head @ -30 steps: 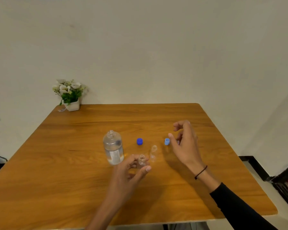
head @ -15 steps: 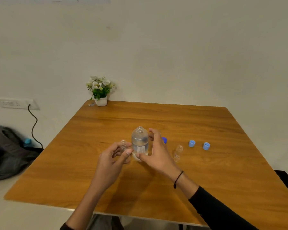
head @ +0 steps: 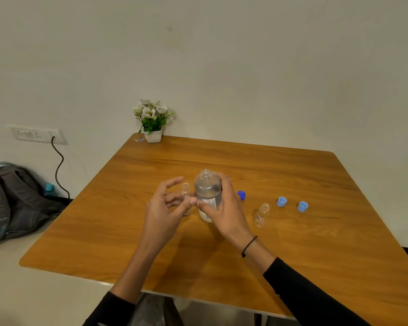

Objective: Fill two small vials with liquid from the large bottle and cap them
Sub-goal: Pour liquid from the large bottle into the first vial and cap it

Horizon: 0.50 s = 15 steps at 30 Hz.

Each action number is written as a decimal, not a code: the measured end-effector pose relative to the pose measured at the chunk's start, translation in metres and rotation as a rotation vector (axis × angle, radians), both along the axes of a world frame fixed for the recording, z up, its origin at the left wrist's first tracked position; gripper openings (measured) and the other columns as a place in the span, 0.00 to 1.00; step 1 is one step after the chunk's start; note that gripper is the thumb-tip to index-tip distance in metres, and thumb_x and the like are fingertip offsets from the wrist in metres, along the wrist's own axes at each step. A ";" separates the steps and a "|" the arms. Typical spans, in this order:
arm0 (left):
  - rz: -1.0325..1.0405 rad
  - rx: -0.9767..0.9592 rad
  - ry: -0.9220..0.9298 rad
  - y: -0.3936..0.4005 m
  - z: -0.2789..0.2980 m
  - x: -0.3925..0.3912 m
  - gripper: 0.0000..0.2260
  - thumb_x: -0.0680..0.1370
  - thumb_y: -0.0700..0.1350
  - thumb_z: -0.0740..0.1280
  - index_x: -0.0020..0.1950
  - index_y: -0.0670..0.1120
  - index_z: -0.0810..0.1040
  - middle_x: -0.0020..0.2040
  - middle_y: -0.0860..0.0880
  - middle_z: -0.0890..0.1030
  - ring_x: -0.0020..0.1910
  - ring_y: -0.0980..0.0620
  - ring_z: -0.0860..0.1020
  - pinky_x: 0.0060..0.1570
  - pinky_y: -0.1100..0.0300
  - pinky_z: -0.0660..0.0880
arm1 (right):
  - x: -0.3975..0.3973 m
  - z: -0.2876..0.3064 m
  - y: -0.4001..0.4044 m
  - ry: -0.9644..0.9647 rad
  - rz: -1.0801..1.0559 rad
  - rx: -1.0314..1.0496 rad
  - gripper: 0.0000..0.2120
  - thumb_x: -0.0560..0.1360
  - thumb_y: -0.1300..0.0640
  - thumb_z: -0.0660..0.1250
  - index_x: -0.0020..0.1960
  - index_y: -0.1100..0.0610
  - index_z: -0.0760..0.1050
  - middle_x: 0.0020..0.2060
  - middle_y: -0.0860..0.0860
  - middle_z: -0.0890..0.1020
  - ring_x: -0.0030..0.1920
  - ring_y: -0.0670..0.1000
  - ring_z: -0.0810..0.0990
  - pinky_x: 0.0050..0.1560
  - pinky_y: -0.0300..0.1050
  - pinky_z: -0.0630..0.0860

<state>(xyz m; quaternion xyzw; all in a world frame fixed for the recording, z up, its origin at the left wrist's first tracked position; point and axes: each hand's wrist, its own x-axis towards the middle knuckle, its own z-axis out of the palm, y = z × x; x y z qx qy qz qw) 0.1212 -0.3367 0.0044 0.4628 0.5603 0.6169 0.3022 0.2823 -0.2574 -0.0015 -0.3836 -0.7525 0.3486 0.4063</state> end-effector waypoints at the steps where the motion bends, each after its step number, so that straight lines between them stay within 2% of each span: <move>1: 0.010 0.009 -0.015 0.001 0.003 0.001 0.26 0.74 0.49 0.78 0.70 0.49 0.76 0.51 0.47 0.90 0.52 0.49 0.88 0.45 0.51 0.87 | 0.002 0.005 0.001 -0.023 0.001 0.028 0.37 0.73 0.42 0.78 0.76 0.45 0.64 0.69 0.43 0.74 0.69 0.45 0.73 0.67 0.43 0.74; 5: 0.016 0.072 -0.037 0.010 0.017 0.004 0.17 0.74 0.49 0.78 0.61 0.49 0.82 0.51 0.48 0.90 0.52 0.47 0.89 0.42 0.52 0.87 | 0.014 0.030 0.007 -0.173 0.003 0.106 0.41 0.74 0.43 0.77 0.80 0.43 0.60 0.75 0.46 0.70 0.74 0.48 0.68 0.71 0.48 0.70; 11: 0.016 0.114 0.017 0.022 0.037 0.006 0.18 0.76 0.49 0.77 0.65 0.49 0.83 0.52 0.51 0.89 0.52 0.49 0.88 0.43 0.50 0.87 | 0.028 0.069 0.020 -0.348 -0.010 0.232 0.41 0.74 0.48 0.79 0.81 0.43 0.62 0.74 0.47 0.72 0.72 0.49 0.67 0.69 0.50 0.70; 15: 0.007 0.112 0.054 0.024 0.044 0.010 0.18 0.74 0.51 0.78 0.64 0.52 0.84 0.52 0.52 0.89 0.52 0.52 0.88 0.41 0.51 0.87 | 0.036 0.077 0.027 -0.428 -0.024 0.285 0.42 0.73 0.47 0.79 0.80 0.41 0.62 0.70 0.46 0.74 0.68 0.48 0.69 0.64 0.57 0.75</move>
